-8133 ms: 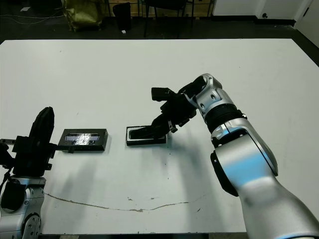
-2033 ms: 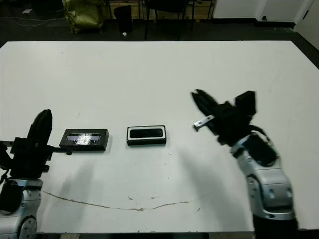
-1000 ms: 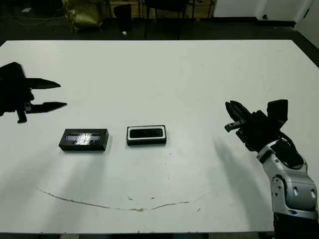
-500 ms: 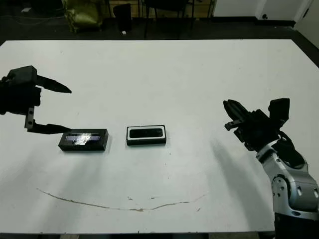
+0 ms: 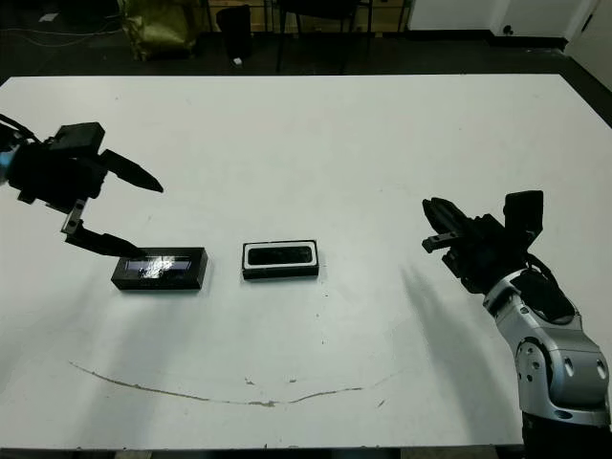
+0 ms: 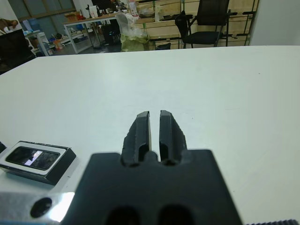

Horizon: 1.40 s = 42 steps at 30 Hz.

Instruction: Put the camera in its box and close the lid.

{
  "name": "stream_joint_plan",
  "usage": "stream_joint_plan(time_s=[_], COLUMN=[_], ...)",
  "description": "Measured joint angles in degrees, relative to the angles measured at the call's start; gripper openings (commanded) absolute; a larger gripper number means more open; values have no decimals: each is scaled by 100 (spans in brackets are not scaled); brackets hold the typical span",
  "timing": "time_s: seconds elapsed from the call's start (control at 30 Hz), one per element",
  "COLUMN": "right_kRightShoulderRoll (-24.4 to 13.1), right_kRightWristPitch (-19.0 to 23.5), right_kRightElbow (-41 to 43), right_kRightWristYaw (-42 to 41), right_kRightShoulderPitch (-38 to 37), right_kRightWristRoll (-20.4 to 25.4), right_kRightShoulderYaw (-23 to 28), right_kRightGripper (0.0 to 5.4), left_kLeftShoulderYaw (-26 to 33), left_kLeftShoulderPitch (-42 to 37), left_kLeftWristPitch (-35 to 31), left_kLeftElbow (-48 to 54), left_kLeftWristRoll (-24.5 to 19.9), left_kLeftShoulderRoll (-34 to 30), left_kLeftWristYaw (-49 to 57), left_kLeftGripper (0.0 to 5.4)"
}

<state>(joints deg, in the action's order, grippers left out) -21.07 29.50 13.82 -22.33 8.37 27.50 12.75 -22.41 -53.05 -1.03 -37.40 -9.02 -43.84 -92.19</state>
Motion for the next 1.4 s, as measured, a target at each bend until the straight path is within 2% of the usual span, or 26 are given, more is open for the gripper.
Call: stream_joint_plan(time_s=[0.23, 0.47, 0.6, 0.93, 1.27, 1.4], right_kRightShoulderRoll=[-28, -12, 15, 42, 54, 66], right_kRightWristPitch=[-50, -248, -382, -382, -384, -388], right_kRightElbow=[-147, -315, -343, -416, -405, -398], right_kRightWristYaw=[-175, -335, -338, -343, -269, -249], right_kRightShoulderPitch=[-25, -28, -47, -84, -117, -126], right_kRightWristRoll=[-22, -3, -16, 15, -3, 1], right_kRightShoulderYaw=[0, 1, 1, 3, 3, 3], right_kRightGripper=[0, 0, 0, 0, 0, 0], left_kLeftShoulderYaw=[-228, -365, -378, -450, -462, -383], left_kLeftShoulderPitch=[-3, 15, 67, 193, 304, 336], left_kLeftWristPitch=[35, 356, 353, 697, 728, 997], left_kLeftElbow=[-212, -251, -351, -454, -643, -726], left_kLeftWristRoll=[-554, -669, -627, -295, -16, 120], left_kLeftShoulderRoll=[131, 148, 149, 196, 358, 387], left_kLeftWristYaw=[-4, -15, -16, -17, -17, -17], left_kLeftGripper=[537, 537, 537, 537, 537, 537])
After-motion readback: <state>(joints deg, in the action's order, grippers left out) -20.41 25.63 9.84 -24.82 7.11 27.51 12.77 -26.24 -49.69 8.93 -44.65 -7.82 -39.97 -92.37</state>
